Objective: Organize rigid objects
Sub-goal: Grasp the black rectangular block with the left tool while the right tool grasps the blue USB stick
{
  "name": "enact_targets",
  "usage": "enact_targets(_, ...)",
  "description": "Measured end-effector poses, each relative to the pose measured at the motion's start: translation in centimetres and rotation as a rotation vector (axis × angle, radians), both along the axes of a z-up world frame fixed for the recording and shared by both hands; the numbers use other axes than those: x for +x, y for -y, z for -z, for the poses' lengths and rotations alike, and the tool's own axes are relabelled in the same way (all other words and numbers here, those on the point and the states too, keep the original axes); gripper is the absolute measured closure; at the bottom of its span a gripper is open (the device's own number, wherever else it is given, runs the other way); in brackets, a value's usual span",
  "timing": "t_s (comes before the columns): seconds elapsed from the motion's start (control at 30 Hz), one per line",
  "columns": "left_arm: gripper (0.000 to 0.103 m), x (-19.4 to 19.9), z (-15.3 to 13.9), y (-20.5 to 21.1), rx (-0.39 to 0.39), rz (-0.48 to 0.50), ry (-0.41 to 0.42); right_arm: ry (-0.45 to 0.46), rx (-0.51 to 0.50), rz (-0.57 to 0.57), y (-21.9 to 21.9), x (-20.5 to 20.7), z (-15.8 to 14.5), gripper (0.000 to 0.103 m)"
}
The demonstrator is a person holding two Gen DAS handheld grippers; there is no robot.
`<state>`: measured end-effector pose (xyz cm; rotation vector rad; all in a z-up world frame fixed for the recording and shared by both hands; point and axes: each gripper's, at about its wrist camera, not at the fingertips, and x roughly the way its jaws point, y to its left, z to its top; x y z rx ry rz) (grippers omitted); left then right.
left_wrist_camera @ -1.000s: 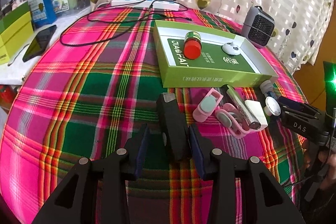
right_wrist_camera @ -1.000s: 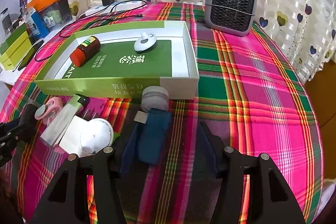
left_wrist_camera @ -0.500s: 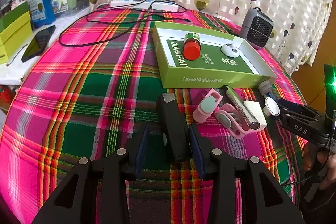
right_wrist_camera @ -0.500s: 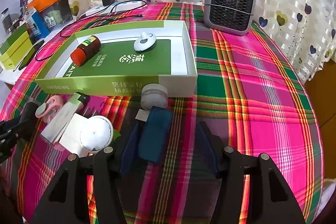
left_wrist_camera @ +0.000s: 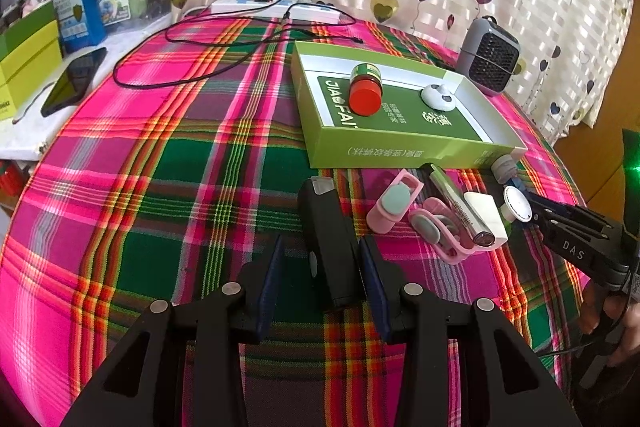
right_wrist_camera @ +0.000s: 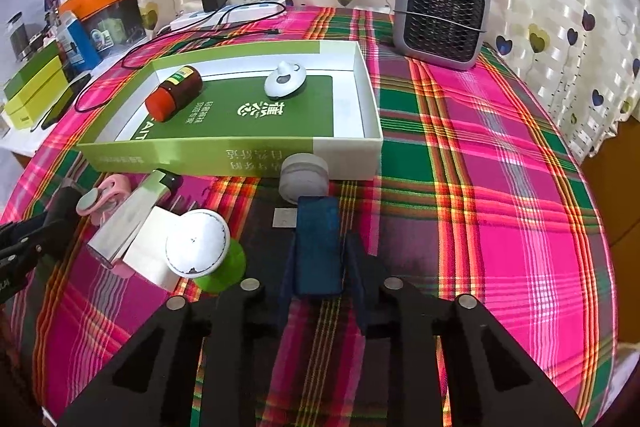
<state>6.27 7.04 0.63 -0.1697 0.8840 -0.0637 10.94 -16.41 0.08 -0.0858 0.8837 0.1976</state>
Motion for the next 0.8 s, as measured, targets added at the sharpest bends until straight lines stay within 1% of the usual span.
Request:
enact_targets(0.17,0.066,-0.04,-0.03,0.07,0.005,0.0,0.002,0.0,0.0,-0.003,-0.06,-0.04,0.0,0.08)
enact_targets(0.27,0.071,-0.07,-0.09,0.15,0.026,-0.008,0.002,0.0,0.002,-0.003,-0.07,-0.05,0.0,0.08)
enact_targets(0.4,0.078,-0.18,0.02,-0.16,0.026,-0.019,0.003,0.0,0.0,-0.003,-0.06,-0.05,0.0,0.08)
enact_targets(0.8,0.079,-0.1,0.0,-0.35,0.03,-0.023,0.004,0.0,0.003,-0.001,-0.05,-0.12,-0.06,0.08)
